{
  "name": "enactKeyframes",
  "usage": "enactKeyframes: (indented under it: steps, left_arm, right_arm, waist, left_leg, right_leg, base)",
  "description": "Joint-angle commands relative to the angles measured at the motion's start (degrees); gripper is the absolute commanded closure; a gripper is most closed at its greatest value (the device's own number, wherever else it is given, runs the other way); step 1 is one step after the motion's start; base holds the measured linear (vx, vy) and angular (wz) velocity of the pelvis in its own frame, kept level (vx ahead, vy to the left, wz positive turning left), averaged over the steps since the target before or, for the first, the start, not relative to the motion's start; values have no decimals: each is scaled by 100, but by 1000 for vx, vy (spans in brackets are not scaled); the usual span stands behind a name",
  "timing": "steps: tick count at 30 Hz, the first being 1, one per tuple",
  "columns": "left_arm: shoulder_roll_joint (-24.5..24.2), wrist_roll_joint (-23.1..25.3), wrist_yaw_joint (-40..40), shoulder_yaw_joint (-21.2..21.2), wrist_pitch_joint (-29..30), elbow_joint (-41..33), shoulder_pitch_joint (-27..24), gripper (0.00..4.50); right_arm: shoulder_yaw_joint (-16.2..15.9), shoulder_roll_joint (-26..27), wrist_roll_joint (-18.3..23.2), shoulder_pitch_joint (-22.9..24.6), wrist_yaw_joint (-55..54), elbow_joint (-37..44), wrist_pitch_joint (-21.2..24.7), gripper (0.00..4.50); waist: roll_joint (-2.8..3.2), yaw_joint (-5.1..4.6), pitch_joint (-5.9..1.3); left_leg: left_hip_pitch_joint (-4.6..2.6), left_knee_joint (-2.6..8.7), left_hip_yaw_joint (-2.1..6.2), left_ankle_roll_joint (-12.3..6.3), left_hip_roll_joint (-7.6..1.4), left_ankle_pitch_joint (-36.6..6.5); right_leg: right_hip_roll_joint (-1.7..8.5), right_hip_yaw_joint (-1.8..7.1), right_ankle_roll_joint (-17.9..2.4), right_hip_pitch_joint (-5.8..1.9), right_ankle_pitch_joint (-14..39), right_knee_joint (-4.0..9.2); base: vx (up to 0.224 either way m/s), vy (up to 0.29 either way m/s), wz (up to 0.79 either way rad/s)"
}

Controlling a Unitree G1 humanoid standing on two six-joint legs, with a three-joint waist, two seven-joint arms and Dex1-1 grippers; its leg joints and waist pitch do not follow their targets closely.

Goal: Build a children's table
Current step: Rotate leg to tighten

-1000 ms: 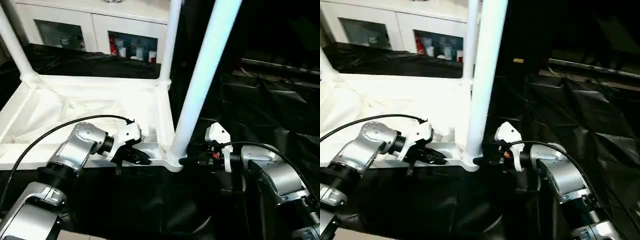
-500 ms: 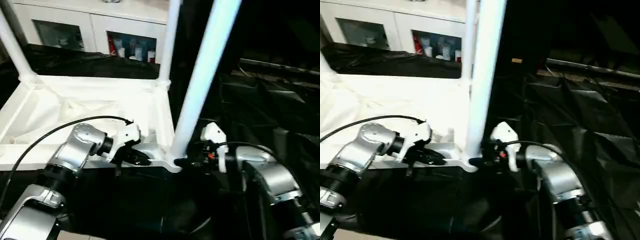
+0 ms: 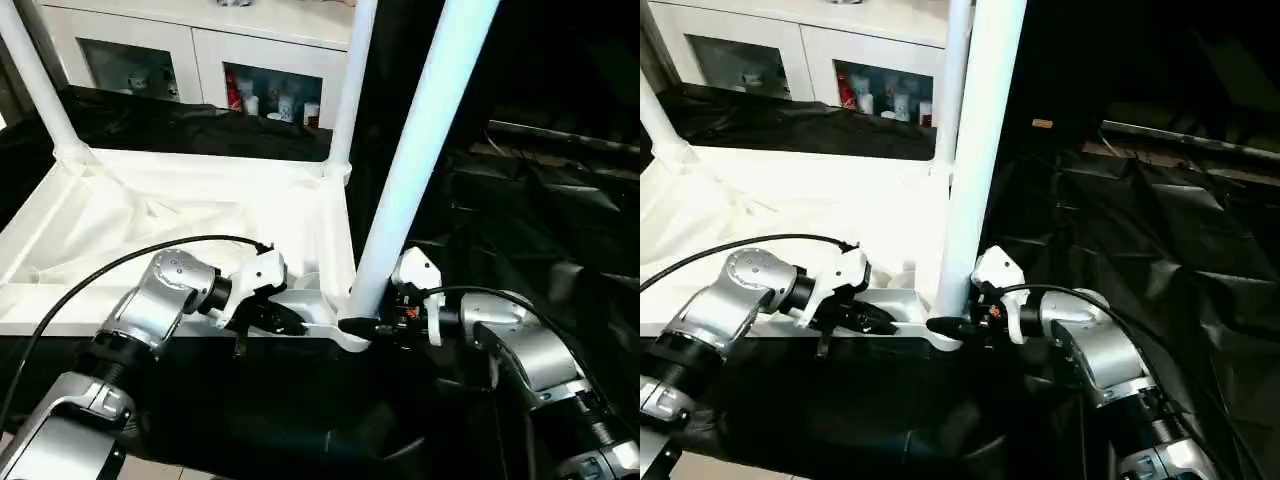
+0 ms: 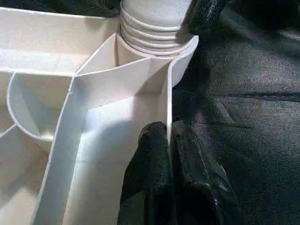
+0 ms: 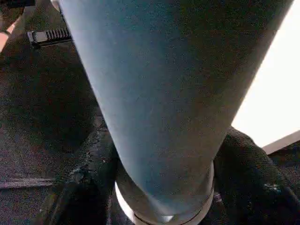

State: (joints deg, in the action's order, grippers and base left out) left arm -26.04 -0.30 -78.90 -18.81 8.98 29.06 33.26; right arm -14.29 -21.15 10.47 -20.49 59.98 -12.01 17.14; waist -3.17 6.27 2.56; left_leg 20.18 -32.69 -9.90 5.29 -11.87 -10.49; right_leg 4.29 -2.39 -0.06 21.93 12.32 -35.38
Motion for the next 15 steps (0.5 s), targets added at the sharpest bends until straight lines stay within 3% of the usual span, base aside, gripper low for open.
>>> enactKeyframes:
  steps: [1,2,8,9,11,13,15]
  left_arm:
    - [73,2,72,-91,-20,-34,-97,450]
    - [68,6,111,-71,-33,-27,-112,450]
    - [151,-24,335,43,-14,8,-117,450]
    - [194,22,461,44,-16,58,-93,450]
    - [340,196,929,39,111,216,17,450]
    - [567,305,1467,108,307,422,191,450]
    - [732,359,1759,137,380,554,295,450]
  right_arm:
    - [-306,1,-120,-2,169,-33,-33,193]
    - [-328,1,-133,15,175,-25,-45,196]
    - [-388,58,-132,101,182,-46,-75,199]
    - [-336,112,-108,130,107,-86,-95,199]
    - [-25,439,-83,130,-508,-404,-164,199]
    - [389,898,-72,23,-1508,-862,0,200]
    - [539,1146,-89,-34,-2023,-1079,181,201]
  waist:
    - [3,-4,-333]
    - [-39,0,-333]
    - [-26,-4,-326]
    - [20,8,-331]
    - [3,3,-313]
    - [18,-10,-289]
    - [8,-35,-276]
  left_leg:
    - [-42,324,-14,-261,-129,-532]
    - [-38,323,-15,-275,-129,-513]
    - [-44,324,-21,-253,-129,-560]
    - [-48,326,-12,-236,-127,-571]
    - [-49,337,-20,-193,-126,-703]
    - [-78,370,-17,24,-122,-1045]
    - [-86,410,14,212,-128,-1402]
  right_leg:
    - [336,204,-1363,-257,-192,286]
    - [337,202,-1336,-259,-133,279]
    - [341,210,-1284,-243,-1,299]
    - [343,209,-1287,-243,-7,294]
    - [341,211,-1283,-231,104,324]
    - [364,224,-1206,-179,787,397]
    - [366,213,-1053,-172,1425,440]
  base:
    - [0,0,0]
    - [0,0,0]
    - [0,0,0]
    - [0,0,0]
    - [0,0,0]
    - [0,0,0]
    - [-28,-5,0]
